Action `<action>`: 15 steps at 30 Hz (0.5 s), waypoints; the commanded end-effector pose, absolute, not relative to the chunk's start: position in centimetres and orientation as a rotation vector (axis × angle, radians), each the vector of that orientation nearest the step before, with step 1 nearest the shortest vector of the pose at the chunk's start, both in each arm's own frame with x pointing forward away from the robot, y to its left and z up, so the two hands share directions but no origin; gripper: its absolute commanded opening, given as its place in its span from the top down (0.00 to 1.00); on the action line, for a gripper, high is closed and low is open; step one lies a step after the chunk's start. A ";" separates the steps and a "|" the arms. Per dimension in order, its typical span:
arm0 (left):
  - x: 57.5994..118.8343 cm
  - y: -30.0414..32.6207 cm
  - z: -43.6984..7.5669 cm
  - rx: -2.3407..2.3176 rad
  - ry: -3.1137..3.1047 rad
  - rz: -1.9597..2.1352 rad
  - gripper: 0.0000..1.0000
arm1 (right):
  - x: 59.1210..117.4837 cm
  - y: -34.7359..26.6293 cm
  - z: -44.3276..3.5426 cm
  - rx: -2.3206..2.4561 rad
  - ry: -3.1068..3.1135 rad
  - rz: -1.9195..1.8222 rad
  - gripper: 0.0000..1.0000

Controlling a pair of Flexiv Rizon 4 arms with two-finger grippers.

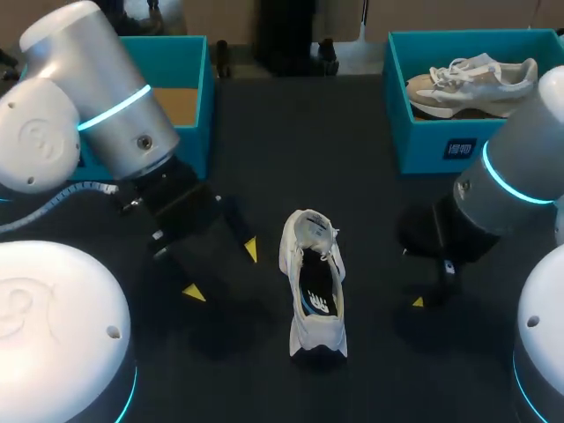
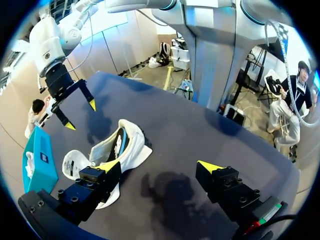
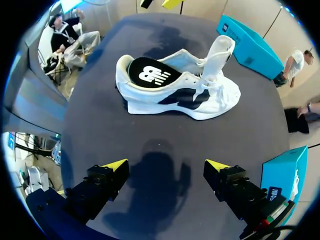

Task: Take the shoe out of the shoebox, open the shoe tongue, remove and reinsert the insole, then place the shoe into the shoebox

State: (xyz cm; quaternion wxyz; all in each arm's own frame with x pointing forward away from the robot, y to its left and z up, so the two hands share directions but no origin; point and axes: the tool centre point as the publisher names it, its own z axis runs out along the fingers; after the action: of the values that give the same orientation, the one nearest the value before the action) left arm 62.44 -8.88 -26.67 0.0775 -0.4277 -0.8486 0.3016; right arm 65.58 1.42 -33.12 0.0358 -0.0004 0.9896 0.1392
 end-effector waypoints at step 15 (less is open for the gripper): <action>62.8 -8.1 -26.6 -1.328 -2.542 0.885 0.00 | 65.6 0.0 -32.6 0.013 3.038 0.420 0.00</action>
State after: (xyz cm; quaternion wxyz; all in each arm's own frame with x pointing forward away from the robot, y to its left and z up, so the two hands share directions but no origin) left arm 62.81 -8.56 -26.94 0.0687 -0.4403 -0.8447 0.2964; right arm 65.46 0.95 -32.97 0.0379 0.0020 0.9899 0.1367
